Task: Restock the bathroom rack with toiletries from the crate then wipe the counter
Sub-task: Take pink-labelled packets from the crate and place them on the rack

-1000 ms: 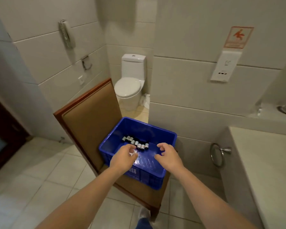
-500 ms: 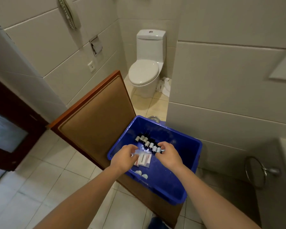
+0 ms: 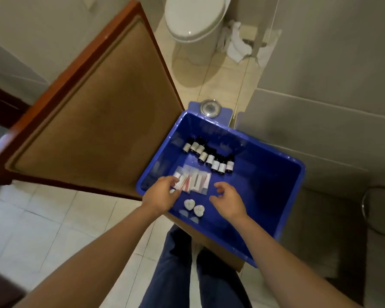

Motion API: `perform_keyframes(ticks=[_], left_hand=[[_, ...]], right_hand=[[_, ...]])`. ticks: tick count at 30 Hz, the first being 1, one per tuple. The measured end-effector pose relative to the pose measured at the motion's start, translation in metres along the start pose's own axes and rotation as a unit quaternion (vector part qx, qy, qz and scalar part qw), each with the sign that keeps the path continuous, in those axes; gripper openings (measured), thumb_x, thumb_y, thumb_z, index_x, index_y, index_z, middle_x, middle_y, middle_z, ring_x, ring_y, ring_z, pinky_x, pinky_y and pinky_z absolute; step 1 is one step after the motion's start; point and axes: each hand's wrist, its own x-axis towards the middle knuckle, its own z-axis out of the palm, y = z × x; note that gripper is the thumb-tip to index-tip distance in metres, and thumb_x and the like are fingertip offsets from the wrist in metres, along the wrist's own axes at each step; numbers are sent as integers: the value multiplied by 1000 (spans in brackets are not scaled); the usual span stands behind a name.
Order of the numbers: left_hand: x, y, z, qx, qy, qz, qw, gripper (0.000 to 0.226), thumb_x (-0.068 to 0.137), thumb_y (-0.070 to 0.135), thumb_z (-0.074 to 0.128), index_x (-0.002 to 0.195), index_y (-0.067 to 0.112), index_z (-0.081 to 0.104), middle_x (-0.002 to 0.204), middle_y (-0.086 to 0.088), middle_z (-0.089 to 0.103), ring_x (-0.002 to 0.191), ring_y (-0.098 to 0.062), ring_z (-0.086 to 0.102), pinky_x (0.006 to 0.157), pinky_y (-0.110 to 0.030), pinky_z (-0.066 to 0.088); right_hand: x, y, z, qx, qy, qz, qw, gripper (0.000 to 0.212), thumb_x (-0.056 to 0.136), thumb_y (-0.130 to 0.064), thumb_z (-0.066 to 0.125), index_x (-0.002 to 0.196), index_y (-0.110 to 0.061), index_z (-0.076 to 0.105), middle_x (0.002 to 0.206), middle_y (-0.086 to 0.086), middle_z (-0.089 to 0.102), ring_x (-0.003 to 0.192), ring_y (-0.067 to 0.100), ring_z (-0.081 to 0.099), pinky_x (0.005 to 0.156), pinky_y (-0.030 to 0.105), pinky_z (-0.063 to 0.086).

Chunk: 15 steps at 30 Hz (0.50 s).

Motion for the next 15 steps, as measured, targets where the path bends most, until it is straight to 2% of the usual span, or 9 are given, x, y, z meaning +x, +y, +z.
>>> perform_keyframes(ticks=[6,10,15], left_hand=[[56,-16,22,35,-54,-1,998,44,93,31,60,135,27,46,140,5,44,109,-17,59,89,-40,53],[93,-24,35,61,-88,-8,994,49,93,32,59,139,26,43,145,1,37,110,-22,58,90,-42,52],[129,-31,51,81,-121,4,989,60,91,21,62,144,21,35,147,-4,32,116,-26,54,95,-45,48]], right_hand=[[44,18,33,33,12,55,998,46,91,-21,61,135,-20,48,131,2,51,105,17,56,78,28,45],[73,23,53,52,26,85,995,45,90,-21,62,133,-19,49,126,0,54,100,17,57,79,30,47],[109,27,74,86,48,121,988,44,89,-22,62,131,-19,50,116,-1,57,94,17,59,75,30,47]])
